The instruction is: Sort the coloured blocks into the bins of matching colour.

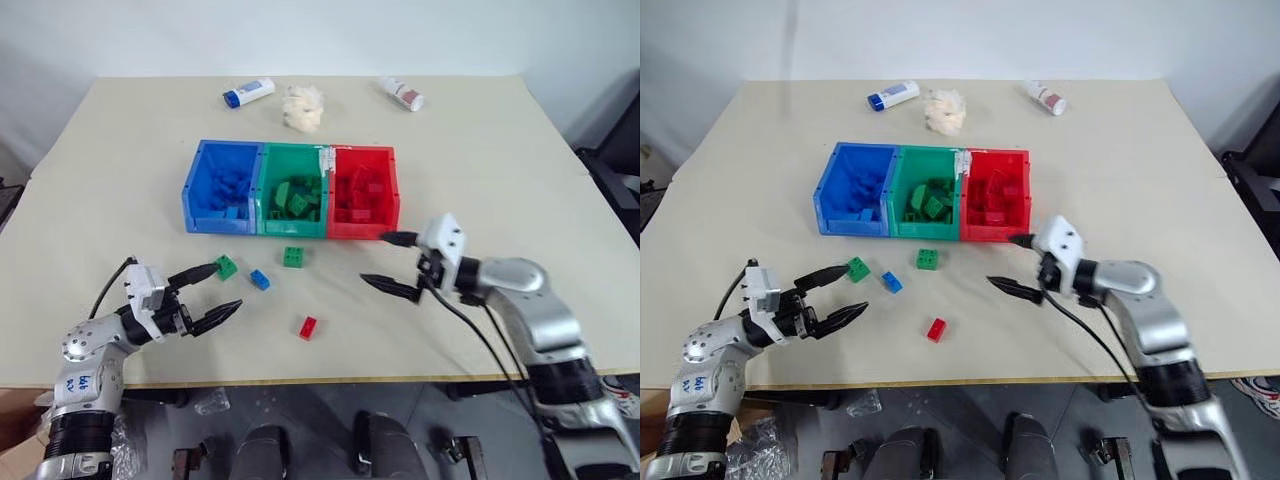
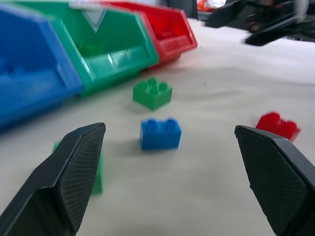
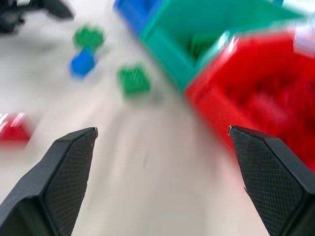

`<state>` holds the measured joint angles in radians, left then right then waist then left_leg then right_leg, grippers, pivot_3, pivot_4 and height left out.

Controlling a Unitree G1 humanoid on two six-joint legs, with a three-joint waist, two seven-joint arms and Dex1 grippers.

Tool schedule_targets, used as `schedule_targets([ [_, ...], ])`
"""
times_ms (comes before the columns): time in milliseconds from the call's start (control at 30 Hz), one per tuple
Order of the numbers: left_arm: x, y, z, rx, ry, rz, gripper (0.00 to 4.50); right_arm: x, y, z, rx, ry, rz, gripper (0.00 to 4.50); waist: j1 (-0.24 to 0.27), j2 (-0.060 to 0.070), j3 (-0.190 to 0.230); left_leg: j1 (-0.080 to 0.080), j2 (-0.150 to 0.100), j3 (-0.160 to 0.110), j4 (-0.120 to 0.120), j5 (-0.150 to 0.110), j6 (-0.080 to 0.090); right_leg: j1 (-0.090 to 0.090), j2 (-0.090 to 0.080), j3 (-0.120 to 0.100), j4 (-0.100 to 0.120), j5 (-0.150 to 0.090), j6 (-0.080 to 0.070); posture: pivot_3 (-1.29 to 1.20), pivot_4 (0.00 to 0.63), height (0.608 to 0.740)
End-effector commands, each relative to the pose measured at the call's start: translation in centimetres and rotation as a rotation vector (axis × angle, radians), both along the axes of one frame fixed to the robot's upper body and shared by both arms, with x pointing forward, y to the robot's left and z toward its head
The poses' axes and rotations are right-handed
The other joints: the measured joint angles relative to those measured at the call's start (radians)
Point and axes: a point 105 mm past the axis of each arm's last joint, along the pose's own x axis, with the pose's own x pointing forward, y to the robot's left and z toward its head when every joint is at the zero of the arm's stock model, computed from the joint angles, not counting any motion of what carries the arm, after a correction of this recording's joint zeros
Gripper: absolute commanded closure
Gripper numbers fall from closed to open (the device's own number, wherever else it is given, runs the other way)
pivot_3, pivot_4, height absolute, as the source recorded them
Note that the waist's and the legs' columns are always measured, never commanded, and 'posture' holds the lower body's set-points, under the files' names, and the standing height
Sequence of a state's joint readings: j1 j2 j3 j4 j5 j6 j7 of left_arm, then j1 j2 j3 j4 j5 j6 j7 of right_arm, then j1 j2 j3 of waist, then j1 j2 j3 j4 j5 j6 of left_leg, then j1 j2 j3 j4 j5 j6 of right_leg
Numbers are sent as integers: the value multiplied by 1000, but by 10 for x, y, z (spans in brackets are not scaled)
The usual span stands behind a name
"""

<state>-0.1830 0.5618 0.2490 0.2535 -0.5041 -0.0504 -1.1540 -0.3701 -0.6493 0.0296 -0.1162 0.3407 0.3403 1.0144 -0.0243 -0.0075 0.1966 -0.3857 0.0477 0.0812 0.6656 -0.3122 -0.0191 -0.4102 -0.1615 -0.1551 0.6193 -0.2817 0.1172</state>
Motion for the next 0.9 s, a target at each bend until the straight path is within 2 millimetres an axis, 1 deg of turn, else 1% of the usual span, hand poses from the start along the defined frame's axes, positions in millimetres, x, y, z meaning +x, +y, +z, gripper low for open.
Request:
schedule_targets([
  [33,1,3,6,19,-29,-13,0,-16,-12,7,-46,3,31,47,1,0,0,0,0,0,0,0,0,0,0,0,0,0,0,0,150,740],
  [67,3,4,6,23,-31,-12,0,-20,-24,4,-73,17,9,47,0,0,0,0,0,0,1,0,0,0,0,0,0,0,0,0,150,740],
  [133,6,7,8,28,-35,-13,0,-25,-40,2,-112,37,-23,47,1,0,0,0,0,0,1,0,0,0,0,0,0,0,0,0,150,740],
  [167,7,7,9,30,-37,-16,0,-28,-44,2,-120,45,-33,47,2,0,0,0,0,0,1,0,0,0,0,0,0,0,0,0,150,740],
  [233,8,7,9,33,-40,-22,0,-31,-44,2,-120,49,-30,47,-2,0,0,0,0,0,1,0,0,0,0,0,0,0,0,0,150,740],
  [367,8,6,10,34,-43,-36,0,-29,-28,-1,-114,54,-3,47,-3,0,0,0,0,0,1,0,0,0,0,0,0,1,0,0,150,740],
  [433,6,4,7,44,-34,-52,0,-27,-14,-4,-101,57,19,47,-2,0,0,0,0,0,1,0,0,0,0,0,0,1,0,0,150,740],
  [500,-2,4,0,71,-13,-81,0,-25,10,-8,-83,66,59,47,-4,0,0,0,0,0,1,0,0,0,0,0,0,1,0,0,150,740],
  [600,-13,6,-2,73,-6,-114,0,-23,49,-15,-72,63,143,47,-6,0,0,0,0,1,1,0,0,-1,0,0,1,1,0,0,150,740],
  [633,-16,6,-2,70,-7,-125,0,-23,56,-15,-70,58,160,47,-4,0,0,0,0,0,1,0,-1,-1,0,0,1,1,0,0,150,740],
  [667,-18,5,-2,69,-8,-133,0,-23,59,-15,-68,55,168,47,-3,0,0,0,0,0,1,0,-1,-1,0,0,1,1,0,0,150,740],
  [767,-30,10,-3,73,4,-170,0,-23,87,-26,-84,67,220,47,3,-1,0,-2,0,0,3,0,0,-1,0,0,1,1,0,0,150,740],
  [800,-32,12,-3,69,5,-169,0,-23,93,-28,-89,66,232,47,2,-1,-1,-2,0,0,3,0,0,-1,0,0,1,1,0,0,150,740],
  [900,-36,14,-3,70,4,-153,0,-30,111,-36,-88,99,286,47,1,-1,-1,-2,0,-1,3,0,0,-1,0,0,1,1,0,0,150,740],
])
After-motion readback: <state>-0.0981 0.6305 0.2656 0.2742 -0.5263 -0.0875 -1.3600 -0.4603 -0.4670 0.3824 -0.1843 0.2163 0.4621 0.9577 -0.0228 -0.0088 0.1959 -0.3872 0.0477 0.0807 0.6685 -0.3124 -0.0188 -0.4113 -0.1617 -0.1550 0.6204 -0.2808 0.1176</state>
